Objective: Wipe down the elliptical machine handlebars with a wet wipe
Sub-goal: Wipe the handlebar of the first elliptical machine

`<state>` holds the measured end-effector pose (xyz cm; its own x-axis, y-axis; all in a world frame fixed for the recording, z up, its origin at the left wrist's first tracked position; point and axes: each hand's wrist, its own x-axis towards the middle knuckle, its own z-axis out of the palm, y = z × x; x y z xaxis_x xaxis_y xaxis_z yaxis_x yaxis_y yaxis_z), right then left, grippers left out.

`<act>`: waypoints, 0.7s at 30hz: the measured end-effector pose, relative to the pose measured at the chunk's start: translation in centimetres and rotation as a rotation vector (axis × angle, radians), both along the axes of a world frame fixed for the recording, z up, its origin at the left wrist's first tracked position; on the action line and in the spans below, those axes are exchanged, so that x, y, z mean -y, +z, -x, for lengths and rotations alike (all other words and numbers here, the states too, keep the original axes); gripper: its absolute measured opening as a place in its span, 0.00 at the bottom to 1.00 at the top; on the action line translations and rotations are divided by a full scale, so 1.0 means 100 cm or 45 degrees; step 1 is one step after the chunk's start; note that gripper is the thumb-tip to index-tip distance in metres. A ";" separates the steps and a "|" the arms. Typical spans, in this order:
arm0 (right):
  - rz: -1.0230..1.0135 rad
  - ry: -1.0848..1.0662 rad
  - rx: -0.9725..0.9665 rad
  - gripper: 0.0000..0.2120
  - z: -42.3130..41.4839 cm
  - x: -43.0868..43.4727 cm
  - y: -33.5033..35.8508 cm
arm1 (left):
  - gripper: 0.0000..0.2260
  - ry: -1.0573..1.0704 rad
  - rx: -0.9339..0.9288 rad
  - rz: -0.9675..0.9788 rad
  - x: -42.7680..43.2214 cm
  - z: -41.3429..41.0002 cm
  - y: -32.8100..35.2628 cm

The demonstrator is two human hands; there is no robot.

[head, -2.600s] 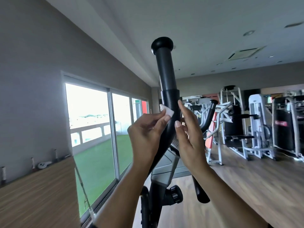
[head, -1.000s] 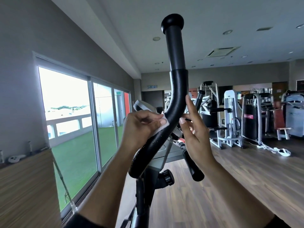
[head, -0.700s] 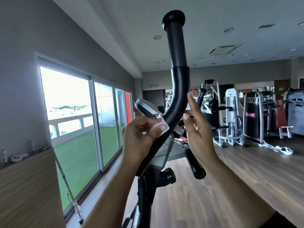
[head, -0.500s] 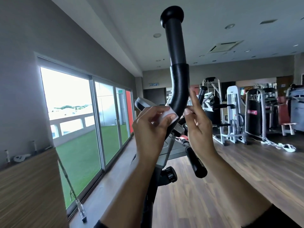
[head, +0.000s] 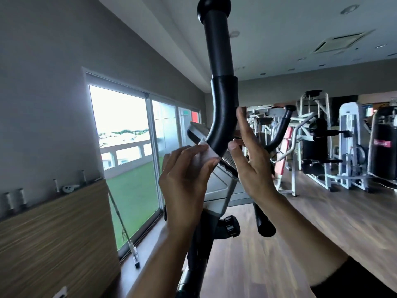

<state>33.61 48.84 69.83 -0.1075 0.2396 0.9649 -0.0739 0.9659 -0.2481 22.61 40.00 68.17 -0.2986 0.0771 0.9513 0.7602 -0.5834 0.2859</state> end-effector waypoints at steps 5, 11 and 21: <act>-0.057 0.095 0.027 0.26 -0.004 -0.013 0.001 | 0.10 0.114 0.060 -0.020 0.001 -0.014 0.005; -0.136 0.165 0.035 0.26 -0.004 -0.021 0.000 | 0.09 0.463 -0.039 -0.109 -0.004 -0.024 -0.007; -0.196 0.242 0.082 0.27 0.003 -0.034 0.002 | 0.10 0.681 0.070 -0.149 -0.012 -0.035 -0.011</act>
